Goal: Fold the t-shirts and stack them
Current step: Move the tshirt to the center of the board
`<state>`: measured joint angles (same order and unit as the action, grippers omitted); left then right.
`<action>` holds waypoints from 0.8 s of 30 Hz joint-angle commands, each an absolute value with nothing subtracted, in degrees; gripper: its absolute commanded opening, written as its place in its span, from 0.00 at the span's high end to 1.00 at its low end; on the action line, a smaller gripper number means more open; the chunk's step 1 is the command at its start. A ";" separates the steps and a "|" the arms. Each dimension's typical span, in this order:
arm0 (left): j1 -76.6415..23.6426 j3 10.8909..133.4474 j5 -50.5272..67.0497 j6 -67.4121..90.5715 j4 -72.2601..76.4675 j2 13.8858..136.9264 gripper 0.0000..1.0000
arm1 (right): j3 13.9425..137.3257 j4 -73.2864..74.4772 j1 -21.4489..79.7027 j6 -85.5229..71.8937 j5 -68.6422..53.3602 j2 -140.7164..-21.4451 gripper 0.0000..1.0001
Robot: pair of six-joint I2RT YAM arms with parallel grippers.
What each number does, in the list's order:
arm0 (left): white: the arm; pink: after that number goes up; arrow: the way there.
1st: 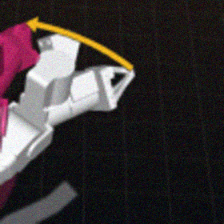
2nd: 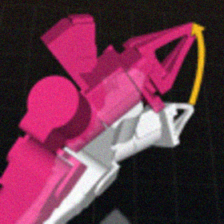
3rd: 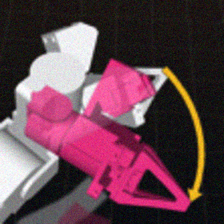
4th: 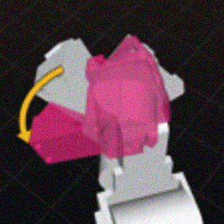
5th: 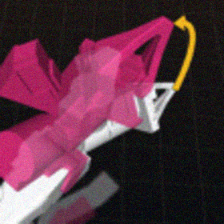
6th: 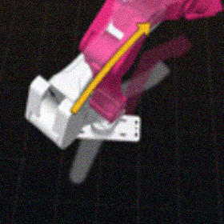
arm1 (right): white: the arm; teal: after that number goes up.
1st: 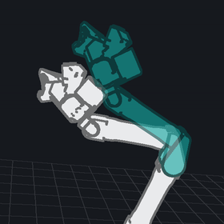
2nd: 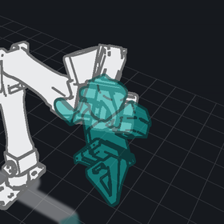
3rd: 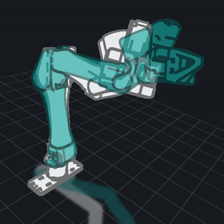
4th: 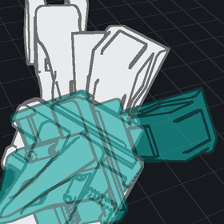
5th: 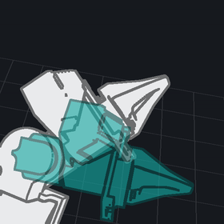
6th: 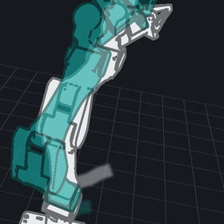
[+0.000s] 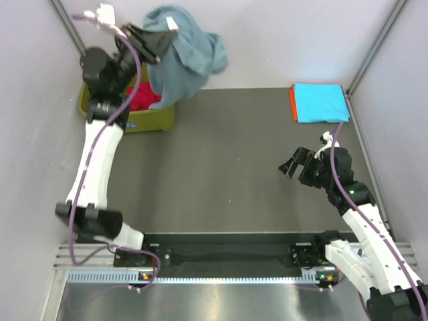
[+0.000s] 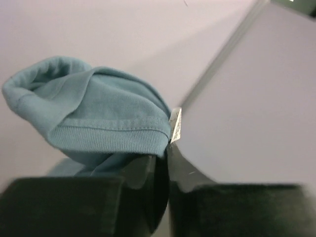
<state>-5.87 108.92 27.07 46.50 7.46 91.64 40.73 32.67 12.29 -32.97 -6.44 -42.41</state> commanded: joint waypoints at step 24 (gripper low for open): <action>-12.83 41.67 13.36 36.64 -31.29 46.30 0.21 | 37.79 10.74 27.68 -35.77 -29.19 -65.45 0.10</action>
